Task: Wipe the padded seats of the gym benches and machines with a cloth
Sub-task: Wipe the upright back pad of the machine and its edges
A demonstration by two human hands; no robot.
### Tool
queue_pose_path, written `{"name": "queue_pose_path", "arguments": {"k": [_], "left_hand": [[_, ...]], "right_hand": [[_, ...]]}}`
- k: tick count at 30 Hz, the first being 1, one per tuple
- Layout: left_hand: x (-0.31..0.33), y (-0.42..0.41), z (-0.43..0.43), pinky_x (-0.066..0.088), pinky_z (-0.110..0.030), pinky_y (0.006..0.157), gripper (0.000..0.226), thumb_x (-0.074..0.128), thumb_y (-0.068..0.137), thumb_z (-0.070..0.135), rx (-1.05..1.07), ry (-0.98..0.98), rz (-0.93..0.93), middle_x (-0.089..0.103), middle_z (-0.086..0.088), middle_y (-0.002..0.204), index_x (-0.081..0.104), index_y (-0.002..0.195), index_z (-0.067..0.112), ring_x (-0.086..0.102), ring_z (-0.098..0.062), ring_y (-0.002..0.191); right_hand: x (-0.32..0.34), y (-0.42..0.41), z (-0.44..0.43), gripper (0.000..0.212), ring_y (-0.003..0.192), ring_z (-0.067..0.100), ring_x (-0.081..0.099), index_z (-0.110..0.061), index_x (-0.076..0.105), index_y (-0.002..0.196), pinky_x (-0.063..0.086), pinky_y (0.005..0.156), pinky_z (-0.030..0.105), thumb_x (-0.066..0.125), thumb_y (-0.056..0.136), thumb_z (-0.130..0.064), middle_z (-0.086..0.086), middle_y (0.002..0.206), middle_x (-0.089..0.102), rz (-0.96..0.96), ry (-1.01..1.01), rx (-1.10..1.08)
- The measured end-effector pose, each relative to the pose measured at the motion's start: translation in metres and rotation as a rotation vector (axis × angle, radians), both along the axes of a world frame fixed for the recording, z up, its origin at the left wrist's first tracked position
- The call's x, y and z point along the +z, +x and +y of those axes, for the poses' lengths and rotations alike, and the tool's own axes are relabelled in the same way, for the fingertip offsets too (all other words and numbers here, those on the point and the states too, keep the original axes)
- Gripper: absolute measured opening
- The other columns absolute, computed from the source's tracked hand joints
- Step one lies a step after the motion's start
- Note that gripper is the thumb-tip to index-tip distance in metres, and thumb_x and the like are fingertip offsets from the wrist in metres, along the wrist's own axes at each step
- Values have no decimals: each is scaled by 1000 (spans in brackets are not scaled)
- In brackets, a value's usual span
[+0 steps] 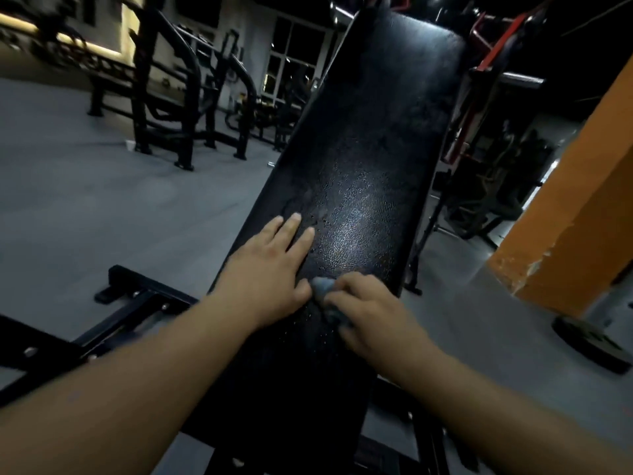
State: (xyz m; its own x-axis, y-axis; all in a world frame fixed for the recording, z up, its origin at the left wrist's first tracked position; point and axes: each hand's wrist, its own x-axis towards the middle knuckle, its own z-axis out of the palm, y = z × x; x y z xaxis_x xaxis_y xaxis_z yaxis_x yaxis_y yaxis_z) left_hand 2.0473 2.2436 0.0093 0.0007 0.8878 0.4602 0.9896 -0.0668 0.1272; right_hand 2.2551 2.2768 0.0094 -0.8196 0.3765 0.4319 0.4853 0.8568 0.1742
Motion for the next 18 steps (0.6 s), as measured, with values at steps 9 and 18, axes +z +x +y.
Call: {"name": "queue_pose_path", "arguments": {"k": [9,18], "left_hand": [[-76,28,-49,51,-45,98,69,36,88,50,180,86,-108,52,-17,144,59,133,3,54,-32,130],[-67,14,-72,14,-38,124,89,34,97,67,182,-43,-101,-14,-2,166,-5,158,16,-5,-20,153]], "right_hand": [[-11,-48,18,47,113,27,54,-11,68,122,42,103,37,49,80,-5,4,132,60,197,194,45],[61,-126,83,48,121,33,54,-11,68,127,40,109,31,55,83,3,7,134,62,400,89,-140]]}}
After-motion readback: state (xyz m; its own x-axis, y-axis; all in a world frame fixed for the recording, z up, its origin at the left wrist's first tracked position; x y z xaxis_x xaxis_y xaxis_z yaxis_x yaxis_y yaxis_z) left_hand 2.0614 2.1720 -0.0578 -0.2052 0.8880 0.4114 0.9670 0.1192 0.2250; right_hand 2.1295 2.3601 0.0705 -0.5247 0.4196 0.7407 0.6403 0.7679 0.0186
